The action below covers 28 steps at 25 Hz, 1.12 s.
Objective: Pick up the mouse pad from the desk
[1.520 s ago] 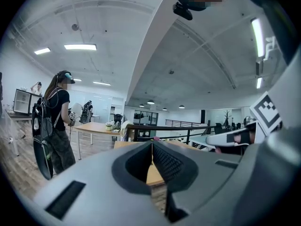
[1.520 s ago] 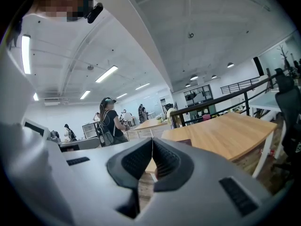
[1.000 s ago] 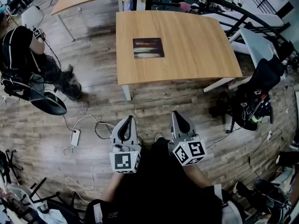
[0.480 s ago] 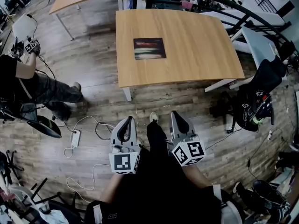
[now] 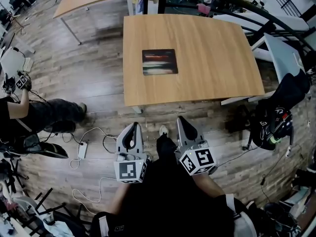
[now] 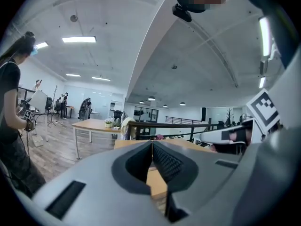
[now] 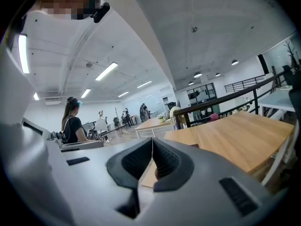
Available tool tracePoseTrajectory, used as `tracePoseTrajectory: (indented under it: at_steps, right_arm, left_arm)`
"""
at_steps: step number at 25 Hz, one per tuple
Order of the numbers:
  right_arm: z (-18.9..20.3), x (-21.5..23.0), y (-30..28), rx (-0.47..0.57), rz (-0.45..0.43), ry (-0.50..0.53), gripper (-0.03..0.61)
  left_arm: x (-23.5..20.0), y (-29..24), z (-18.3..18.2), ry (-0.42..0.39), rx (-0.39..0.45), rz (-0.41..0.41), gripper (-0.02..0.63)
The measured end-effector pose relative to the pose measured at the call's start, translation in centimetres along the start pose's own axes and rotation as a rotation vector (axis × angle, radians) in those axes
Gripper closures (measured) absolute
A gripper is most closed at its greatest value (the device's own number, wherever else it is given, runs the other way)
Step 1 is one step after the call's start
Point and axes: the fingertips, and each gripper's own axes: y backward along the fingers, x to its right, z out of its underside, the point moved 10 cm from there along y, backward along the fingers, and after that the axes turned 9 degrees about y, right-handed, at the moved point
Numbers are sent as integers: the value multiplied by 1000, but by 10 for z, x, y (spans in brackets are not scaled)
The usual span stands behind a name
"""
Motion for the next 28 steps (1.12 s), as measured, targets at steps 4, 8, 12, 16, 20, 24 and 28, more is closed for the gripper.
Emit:
tracePoseTrajectory:
  at_steps: [4, 8, 12, 16, 20, 24, 28]
  right_arm:
    - [-8, 34, -25, -7, -14, -10, 548]
    - [-15, 66, -50, -26, -33, -4, 548]
    - [-20, 94, -72, -41, -58, 1, 548]
    - [-12, 119, -86, -56, -84, -20, 548]
    - [-12, 137, -102, -67, -94, -16, 548]
    - [-10, 143, -112, -77, -93, -33, 548]
    - [-14, 147, -124, -76, -87, -32, 548]
  left_arm:
    - [8, -38, -4, -7, -3, -22, 589]
    - [17, -73, -9, -5, -21, -48, 589]
    - [27, -101, -10, -3, -33, -79, 590]
    - [36, -118, -11, -12, -40, -128, 589]
    - [37, -134, -11, -37, -27, -144, 589]
    - [33, -143, -13, -35, -43, -159, 589]
    - [26, -155, -11, -33, -44, -157, 589]
